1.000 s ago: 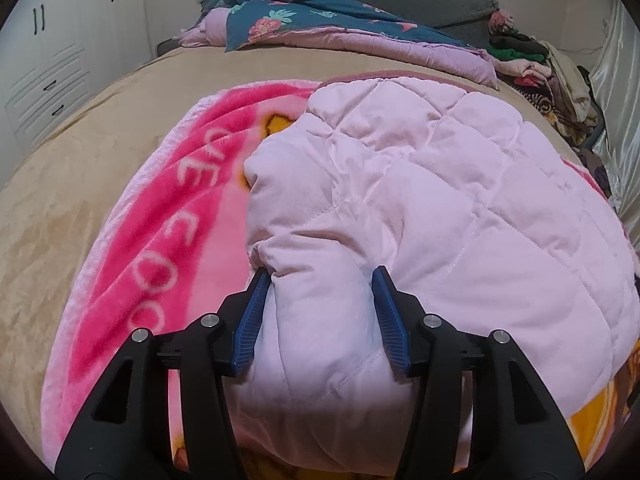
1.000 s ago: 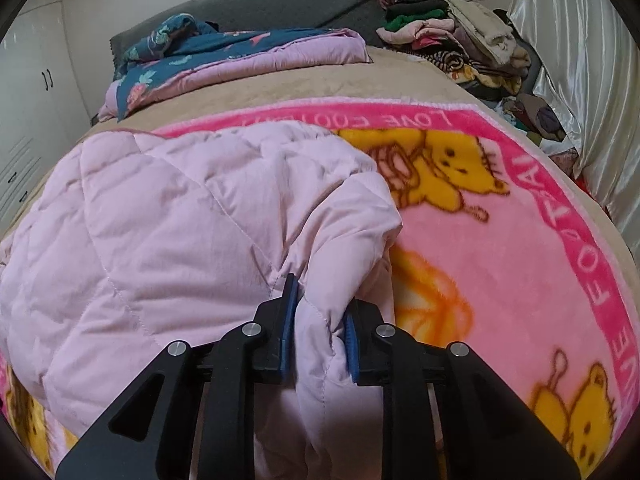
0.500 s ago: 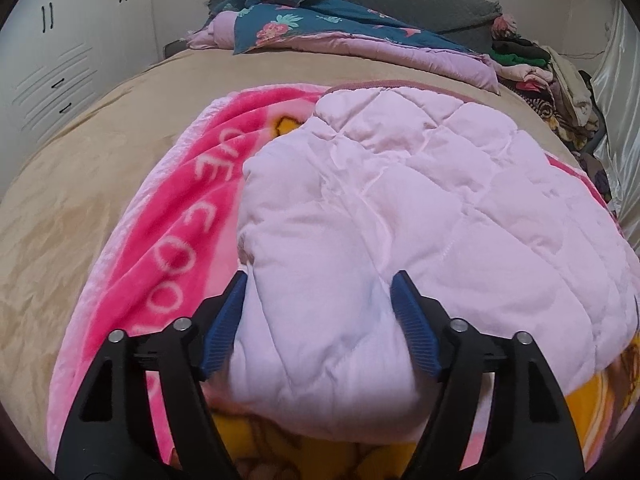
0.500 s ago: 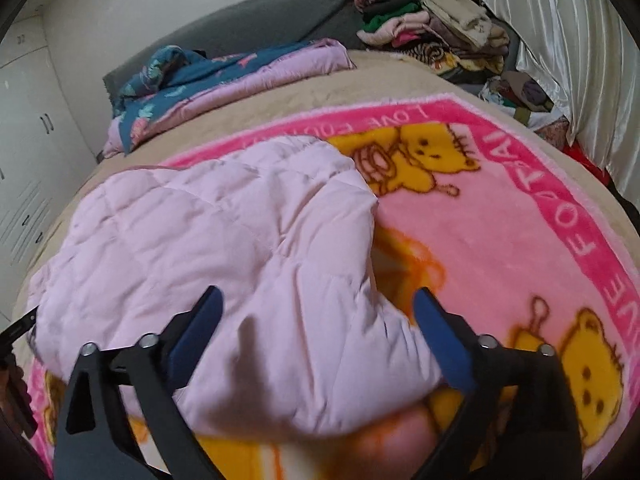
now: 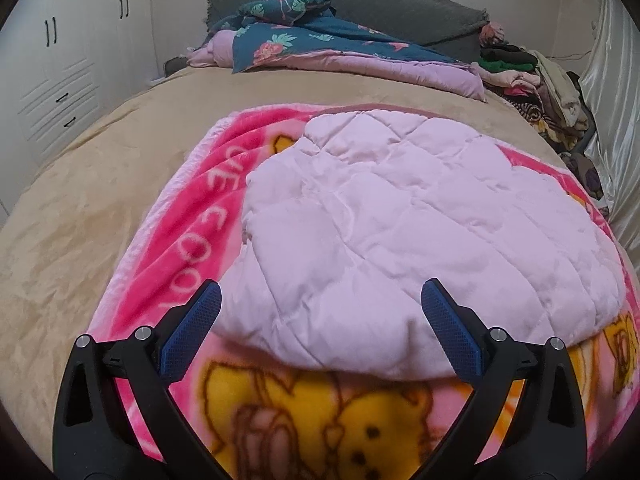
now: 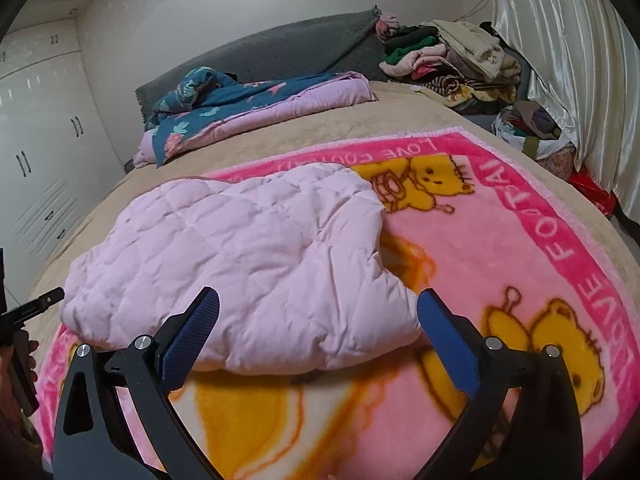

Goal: Fold large clothes

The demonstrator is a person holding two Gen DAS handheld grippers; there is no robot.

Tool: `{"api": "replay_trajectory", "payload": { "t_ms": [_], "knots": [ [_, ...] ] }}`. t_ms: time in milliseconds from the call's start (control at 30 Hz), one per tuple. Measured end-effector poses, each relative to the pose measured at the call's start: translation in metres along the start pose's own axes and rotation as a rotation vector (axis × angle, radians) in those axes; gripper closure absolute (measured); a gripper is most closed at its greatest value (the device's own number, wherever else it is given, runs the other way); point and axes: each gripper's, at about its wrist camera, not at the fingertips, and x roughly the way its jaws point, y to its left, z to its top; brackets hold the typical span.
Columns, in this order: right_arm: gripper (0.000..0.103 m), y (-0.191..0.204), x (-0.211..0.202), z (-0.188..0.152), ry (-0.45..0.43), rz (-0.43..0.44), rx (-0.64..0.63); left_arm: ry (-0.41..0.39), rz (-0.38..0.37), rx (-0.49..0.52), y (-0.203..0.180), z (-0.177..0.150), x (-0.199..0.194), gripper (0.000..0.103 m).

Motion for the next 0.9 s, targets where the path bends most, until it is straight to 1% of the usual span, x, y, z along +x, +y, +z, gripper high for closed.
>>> {"api": "replay_trajectory", "payload": {
  "t_ms": [267, 467, 633, 900],
  "knots": [
    [0.004, 0.005, -0.021, -0.012, -0.016, 0.019, 0.011, -0.010, 0.001, -0.006, -0.005, -0.015, -0.021, 0.009],
    [0.004, 0.003, -0.021, -0.024, 0.001, 0.023, 0.029, -0.013, -0.006, -0.034, -0.005, -0.029, -0.026, 0.009],
    [0.004, 0.004, -0.019, -0.037, 0.015, 0.022, 0.043, -0.004, -0.001, -0.035, -0.007, -0.039, -0.024, 0.009],
    [0.004, 0.000, -0.008, -0.053, 0.055, 0.012, 0.087, 0.038, -0.009, -0.051, -0.010, -0.051, -0.011, 0.009]
  ]
}}
